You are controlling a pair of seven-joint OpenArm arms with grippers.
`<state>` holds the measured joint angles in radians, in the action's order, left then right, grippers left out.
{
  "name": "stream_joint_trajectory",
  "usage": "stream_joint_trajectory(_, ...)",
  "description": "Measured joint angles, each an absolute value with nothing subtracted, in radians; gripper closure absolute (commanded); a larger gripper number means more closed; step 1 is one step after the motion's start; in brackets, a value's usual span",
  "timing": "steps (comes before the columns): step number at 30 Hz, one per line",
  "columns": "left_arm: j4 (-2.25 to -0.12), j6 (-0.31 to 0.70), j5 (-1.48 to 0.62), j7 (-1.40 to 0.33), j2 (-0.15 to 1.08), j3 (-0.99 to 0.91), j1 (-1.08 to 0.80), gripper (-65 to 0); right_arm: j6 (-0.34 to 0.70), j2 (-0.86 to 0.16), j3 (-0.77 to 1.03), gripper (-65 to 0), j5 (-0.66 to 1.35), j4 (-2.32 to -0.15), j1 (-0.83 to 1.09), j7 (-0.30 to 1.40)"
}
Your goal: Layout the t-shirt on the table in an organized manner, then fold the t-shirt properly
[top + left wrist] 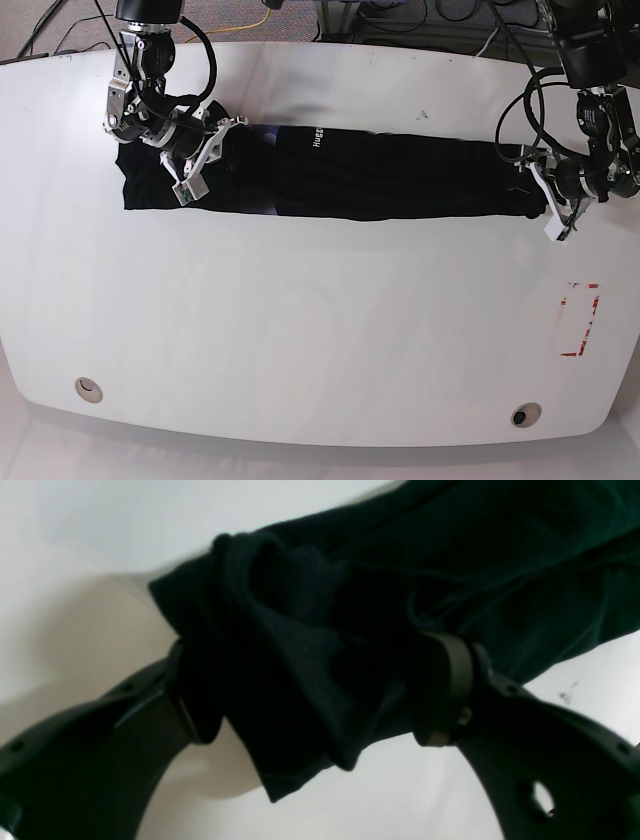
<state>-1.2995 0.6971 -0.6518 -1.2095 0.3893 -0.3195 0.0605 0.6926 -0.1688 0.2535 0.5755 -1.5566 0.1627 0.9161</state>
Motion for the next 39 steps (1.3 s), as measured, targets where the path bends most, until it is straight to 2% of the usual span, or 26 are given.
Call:
stream_joint_trajectory(2, -1.299, 0.697, -0.652, -1.208, 0.389, -0.319, 0.06, -46.5, 0.693, -0.169, 0.253, -0.6, 0.576, -1.557, 0.163, 0.916)
stream_joint_trajectory(4, -1.299, 0.697, -0.652, -1.203, 0.389, -0.319, 0.054, -39.0, 0.693, -0.169, 0.253, -0.6, 0.576, -1.557, 0.163, 0.916)
stream_joint_trajectory(11, -1.298, 0.697, -0.657, -1.206, 0.388, -0.317, 0.041, -0.6, 0.693, -0.169, 0.254, -0.6, 0.576, -1.557, 0.162, 0.916)
stream_joint_trajectory(26, -1.372, 0.696, -0.647, -1.242, 0.346, -0.319, 0.032, 0.0, 0.693, -0.169, 0.254, -0.6, 0.575, -1.557, 0.162, 0.916)
stream_joint_trajectory(39, -1.572, 0.697, -0.731, -1.385, 0.186, -0.316, 0.082, 0.0, 0.693, -0.169, 0.254, -0.6, 0.576, -1.557, 0.162, 0.916)
